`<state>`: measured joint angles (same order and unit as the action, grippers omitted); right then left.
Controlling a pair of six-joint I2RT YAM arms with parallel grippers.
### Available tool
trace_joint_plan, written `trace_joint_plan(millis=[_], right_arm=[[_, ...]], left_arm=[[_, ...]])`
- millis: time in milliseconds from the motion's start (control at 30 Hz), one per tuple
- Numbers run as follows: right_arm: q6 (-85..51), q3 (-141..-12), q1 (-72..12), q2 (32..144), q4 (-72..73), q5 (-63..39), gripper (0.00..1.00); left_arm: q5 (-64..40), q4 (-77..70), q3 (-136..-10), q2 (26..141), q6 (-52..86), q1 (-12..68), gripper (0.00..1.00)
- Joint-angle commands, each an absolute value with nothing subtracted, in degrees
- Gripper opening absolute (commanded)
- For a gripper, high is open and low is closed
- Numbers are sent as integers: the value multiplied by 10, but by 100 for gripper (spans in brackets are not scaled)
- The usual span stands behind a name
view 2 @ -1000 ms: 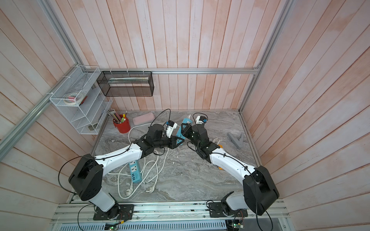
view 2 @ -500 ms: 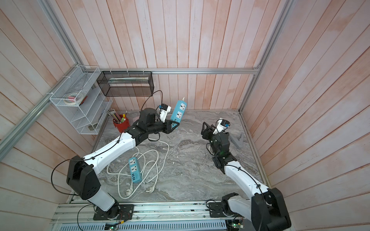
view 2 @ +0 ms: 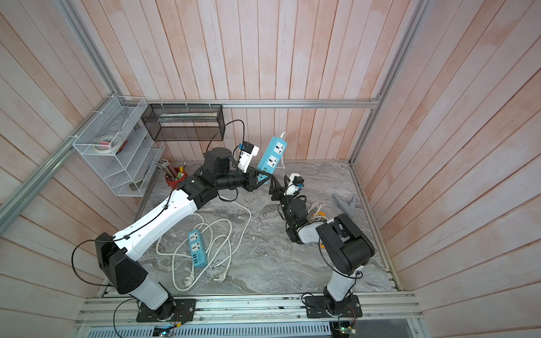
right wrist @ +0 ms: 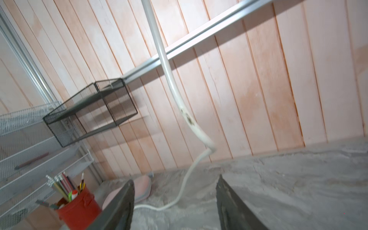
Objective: Wrap the cord around the power strip
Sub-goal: Pick up the power strip from the center of the board, then wrap the power cord around the power strip.
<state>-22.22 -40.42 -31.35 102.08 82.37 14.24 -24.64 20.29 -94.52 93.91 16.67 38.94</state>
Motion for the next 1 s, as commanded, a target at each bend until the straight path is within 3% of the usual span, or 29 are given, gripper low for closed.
trace_joint_plan(millis=[0,200,433,700,767,967], right_arm=[[-221,-451,-321,1057,917,196,65],[-211,-543,-312,1120,868,279,63],[-208,-589,-309,1155,812,309,52],[-234,-624,-299,1174,752,336,53],[-230,-641,-291,1183,729,326,46],[-117,-608,-298,1165,708,276,7]], left_arm=[[-249,197,-964,913,155,393,0],[-250,192,-958,897,159,394,0],[-234,180,-942,878,160,389,0],[-253,164,-929,866,177,383,0],[-248,163,-920,857,176,381,0],[-276,119,-877,844,200,329,0]])
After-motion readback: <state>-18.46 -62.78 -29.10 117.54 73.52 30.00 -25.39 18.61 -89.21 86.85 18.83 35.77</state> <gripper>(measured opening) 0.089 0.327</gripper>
